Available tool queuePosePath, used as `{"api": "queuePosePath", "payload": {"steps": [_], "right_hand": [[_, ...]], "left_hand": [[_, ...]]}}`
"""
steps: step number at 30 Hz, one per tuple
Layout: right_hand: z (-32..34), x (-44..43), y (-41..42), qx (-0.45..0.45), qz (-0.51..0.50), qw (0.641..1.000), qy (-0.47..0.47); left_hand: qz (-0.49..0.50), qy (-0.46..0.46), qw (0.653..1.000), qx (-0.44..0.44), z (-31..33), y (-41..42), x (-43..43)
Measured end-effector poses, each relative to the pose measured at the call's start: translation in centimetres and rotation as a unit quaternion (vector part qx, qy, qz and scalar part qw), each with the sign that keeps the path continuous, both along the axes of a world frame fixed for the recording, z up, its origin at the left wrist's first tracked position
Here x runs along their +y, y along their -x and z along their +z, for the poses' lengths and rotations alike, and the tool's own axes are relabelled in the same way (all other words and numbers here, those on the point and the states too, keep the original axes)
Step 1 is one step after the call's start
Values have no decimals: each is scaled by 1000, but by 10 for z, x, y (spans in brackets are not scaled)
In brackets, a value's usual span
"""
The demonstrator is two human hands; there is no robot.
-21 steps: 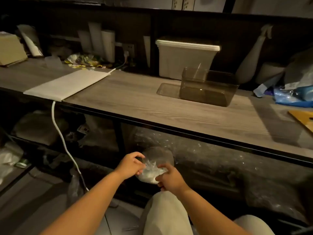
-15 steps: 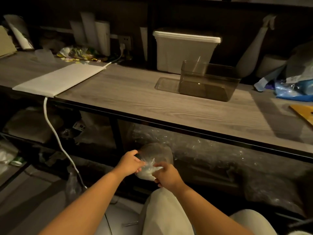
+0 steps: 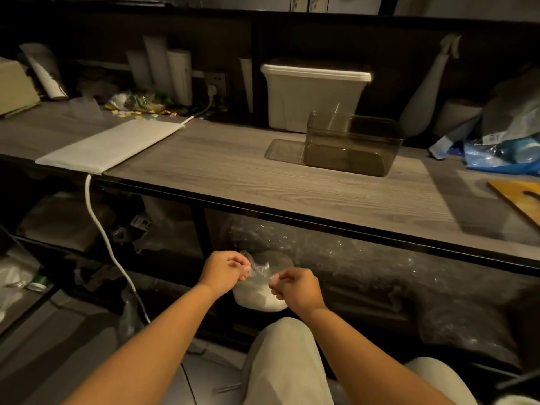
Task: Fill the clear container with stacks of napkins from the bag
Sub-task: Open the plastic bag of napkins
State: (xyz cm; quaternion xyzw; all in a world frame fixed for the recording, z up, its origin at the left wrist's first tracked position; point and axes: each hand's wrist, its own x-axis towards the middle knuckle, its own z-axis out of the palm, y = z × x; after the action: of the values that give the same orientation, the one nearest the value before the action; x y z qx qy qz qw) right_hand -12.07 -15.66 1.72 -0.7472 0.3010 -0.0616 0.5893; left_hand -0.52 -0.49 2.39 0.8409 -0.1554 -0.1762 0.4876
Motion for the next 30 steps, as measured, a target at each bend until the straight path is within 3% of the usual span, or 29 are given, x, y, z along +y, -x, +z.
{"api": "queuePosePath", "payload": {"steps": [6, 18, 30], "right_hand": [[31, -14, 18, -27, -19, 999, -14], [147, -43, 76, -173, -57, 983, 12], [272, -100, 158, -245, -107, 953, 145]], "left_hand": [[-15, 29, 999, -23, 33, 20, -17], [-118, 51, 980, -152, 160, 74, -45], [-182, 122, 946, -239, 284, 124, -114]]}}
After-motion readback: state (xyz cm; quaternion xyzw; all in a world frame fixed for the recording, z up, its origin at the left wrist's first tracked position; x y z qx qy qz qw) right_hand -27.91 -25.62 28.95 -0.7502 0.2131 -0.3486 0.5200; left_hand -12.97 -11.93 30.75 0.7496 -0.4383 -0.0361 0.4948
